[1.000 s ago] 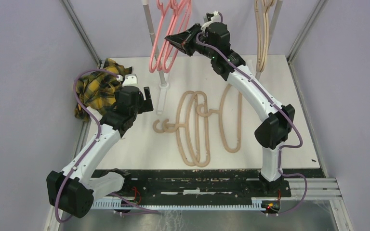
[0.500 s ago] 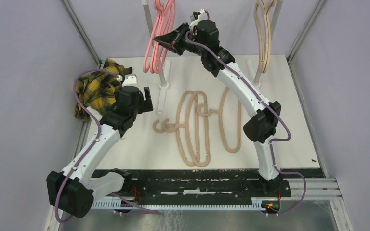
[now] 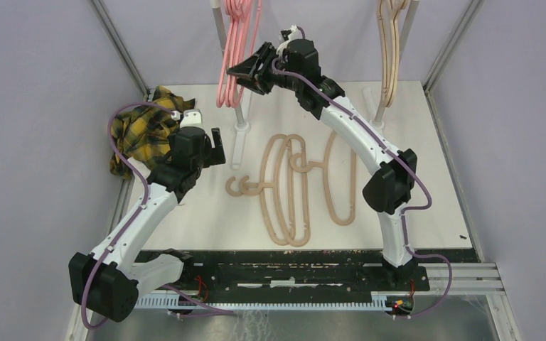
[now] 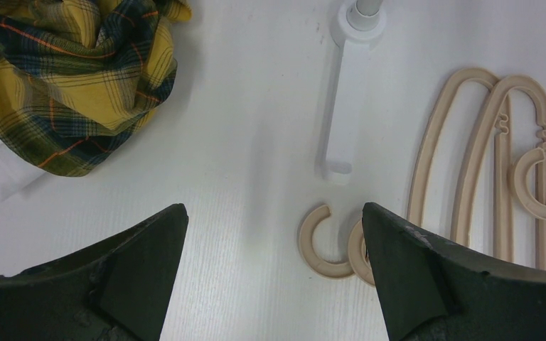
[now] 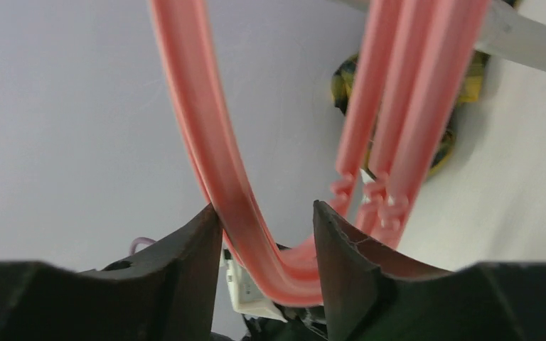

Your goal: Organize the hangers

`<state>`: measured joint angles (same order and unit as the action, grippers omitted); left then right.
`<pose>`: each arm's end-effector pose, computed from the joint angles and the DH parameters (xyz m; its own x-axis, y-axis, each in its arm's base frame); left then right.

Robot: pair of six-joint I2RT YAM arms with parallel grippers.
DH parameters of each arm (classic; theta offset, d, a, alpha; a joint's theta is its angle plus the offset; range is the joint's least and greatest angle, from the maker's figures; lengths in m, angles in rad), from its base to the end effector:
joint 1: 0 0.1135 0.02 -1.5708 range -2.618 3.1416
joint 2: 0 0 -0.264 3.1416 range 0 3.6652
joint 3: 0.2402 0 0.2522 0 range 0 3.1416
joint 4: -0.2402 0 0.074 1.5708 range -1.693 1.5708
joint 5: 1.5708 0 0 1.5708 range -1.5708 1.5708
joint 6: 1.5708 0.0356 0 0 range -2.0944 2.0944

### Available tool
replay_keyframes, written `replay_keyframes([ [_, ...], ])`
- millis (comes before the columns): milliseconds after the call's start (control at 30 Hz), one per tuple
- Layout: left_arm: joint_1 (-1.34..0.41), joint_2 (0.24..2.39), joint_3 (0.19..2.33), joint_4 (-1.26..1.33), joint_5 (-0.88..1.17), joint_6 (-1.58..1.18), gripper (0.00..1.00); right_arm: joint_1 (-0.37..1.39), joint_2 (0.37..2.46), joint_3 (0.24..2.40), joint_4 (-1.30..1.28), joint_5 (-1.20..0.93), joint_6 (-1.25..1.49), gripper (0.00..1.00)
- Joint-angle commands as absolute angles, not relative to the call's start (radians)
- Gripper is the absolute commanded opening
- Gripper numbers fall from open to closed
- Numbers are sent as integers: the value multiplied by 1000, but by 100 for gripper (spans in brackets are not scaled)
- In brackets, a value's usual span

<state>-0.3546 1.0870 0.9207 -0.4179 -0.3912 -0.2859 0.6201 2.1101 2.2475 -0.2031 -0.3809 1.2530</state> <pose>0.2278 -0.0699 0.3069 -0.5026 -0.0919 -0.8596 -0.1241 0.9917 -0.0335 0.3966 0.2995 0.4260 -0.8159 0.5010 -0.2886 -0.2121 0.2050 0.9555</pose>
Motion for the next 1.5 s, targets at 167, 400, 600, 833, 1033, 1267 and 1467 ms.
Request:
replay_keyframes([
  [167,-349,1084,926,-387,-403,-228,99,617,1843,2007,-239,-274,1066,70],
  [400,-348,1092,921,-390,-401,-234,99,602,1662,1804,-286,-257,926,80],
  [600,-348,1107,926,-388,-402,-229,99,611,1503,1587,-550,-106,662,79],
  [833,-348,1120,932,-388,-386,-232,99,654,1380,1232,-747,184,494,74],
  [1033,-348,1127,929,-384,-369,-241,99,653,1421,1059,-691,281,475,74],
  [1267,-348,1124,923,-387,-368,-240,99,649,1564,1080,-584,363,458,74],
  [1467,-348,1125,917,-388,-374,-233,99,592,1698,1108,-502,327,481,68],
])
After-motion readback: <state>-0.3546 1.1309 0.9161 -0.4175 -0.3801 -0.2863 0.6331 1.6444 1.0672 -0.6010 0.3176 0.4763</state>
